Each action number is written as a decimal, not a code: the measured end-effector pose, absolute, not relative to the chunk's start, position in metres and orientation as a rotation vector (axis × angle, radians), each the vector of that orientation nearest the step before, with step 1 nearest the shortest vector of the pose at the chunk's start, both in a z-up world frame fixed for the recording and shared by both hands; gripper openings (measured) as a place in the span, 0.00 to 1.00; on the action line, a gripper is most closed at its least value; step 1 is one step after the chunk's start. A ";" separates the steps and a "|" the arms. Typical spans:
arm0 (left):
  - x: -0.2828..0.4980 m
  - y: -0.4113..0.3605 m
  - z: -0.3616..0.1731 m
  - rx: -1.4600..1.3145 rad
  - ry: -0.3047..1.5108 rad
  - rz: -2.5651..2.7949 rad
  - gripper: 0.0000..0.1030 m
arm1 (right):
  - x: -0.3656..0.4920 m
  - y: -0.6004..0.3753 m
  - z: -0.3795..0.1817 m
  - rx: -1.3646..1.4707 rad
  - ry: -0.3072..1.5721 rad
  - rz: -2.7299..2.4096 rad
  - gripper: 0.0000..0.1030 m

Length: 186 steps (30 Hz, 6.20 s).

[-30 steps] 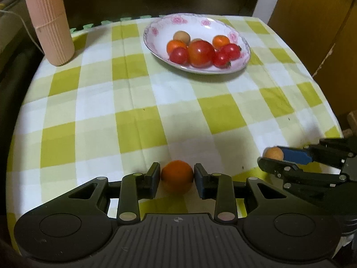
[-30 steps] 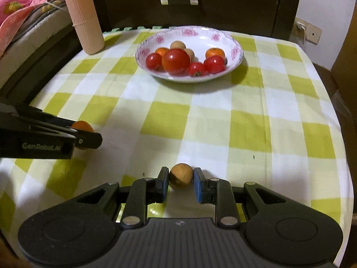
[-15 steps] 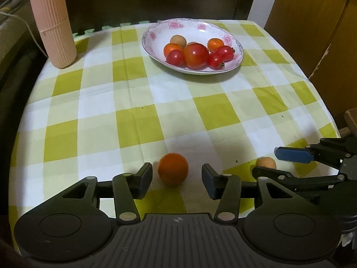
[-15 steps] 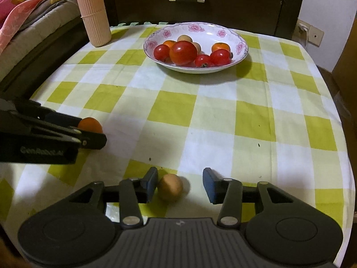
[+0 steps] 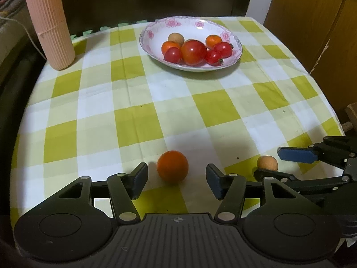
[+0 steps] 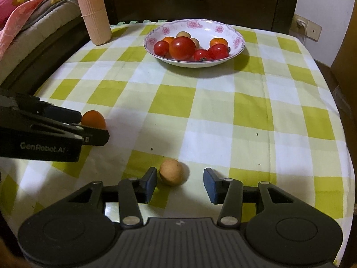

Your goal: Organize fruits

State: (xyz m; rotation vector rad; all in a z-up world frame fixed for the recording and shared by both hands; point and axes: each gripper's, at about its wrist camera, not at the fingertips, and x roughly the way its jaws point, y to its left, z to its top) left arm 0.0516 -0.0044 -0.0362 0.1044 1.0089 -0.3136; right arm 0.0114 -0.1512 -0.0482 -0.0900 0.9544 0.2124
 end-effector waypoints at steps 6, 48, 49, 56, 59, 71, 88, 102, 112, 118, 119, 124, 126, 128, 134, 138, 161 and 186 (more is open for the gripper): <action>0.056 -0.004 -0.040 0.103 1.018 -0.299 0.64 | 0.013 -0.148 -0.048 -0.092 0.951 0.228 0.42; 0.056 -0.005 -0.034 0.066 0.981 -0.334 0.38 | 0.014 -0.147 -0.043 -0.084 0.931 0.207 0.22; 0.056 -0.005 -0.033 0.063 0.979 -0.335 0.38 | 0.014 -0.148 -0.042 -0.078 0.928 0.207 0.22; 0.059 -0.005 -0.026 0.040 0.957 -0.348 0.38 | 0.019 -0.151 -0.035 -0.049 0.904 0.205 0.22; 0.063 -0.004 -0.022 0.027 0.942 -0.349 0.38 | 0.023 -0.152 -0.031 -0.040 0.892 0.201 0.22; 0.089 -0.010 -0.007 0.003 0.906 -0.356 0.38 | 0.051 -0.156 -0.013 -0.005 0.842 0.186 0.22; 0.131 -0.015 -0.001 -0.017 0.877 -0.360 0.39 | 0.101 -0.158 -0.002 0.028 0.806 0.180 0.22; 0.152 0.003 -0.036 -0.079 0.967 -0.290 0.48 | 0.104 -0.163 -0.011 0.038 0.831 0.176 0.22; 0.145 -0.005 -0.044 -0.009 0.975 -0.290 0.43 | 0.103 -0.161 -0.011 0.043 0.831 0.187 0.22; 0.142 -0.010 -0.044 0.024 0.956 -0.280 0.39 | 0.102 -0.163 -0.013 0.041 0.839 0.181 0.22; 0.143 -0.010 -0.043 0.019 0.956 -0.280 0.39 | 0.103 -0.163 -0.013 0.042 0.839 0.179 0.22; 0.144 -0.010 -0.043 0.023 0.951 -0.282 0.39 | 0.103 -0.160 -0.014 0.028 0.839 0.184 0.22; 0.143 -0.010 -0.043 0.022 0.950 -0.286 0.39 | 0.103 -0.161 -0.015 0.031 0.841 0.185 0.22; 0.141 -0.010 -0.042 0.020 0.949 -0.293 0.39 | 0.104 -0.161 -0.015 0.032 0.842 0.183 0.22; 0.134 -0.010 -0.031 0.018 0.926 -0.307 0.39 | 0.104 -0.160 -0.015 0.033 0.839 0.187 0.22; 0.129 -0.012 -0.021 0.012 0.901 -0.318 0.39 | 0.104 -0.161 -0.013 0.036 0.831 0.185 0.22; 0.152 -0.024 -0.007 0.012 0.841 -0.338 0.39 | 0.133 -0.162 -0.003 0.040 0.792 0.171 0.22; 0.189 -0.038 -0.005 0.044 0.821 -0.327 0.38 | 0.171 -0.170 -0.004 0.066 0.778 0.147 0.22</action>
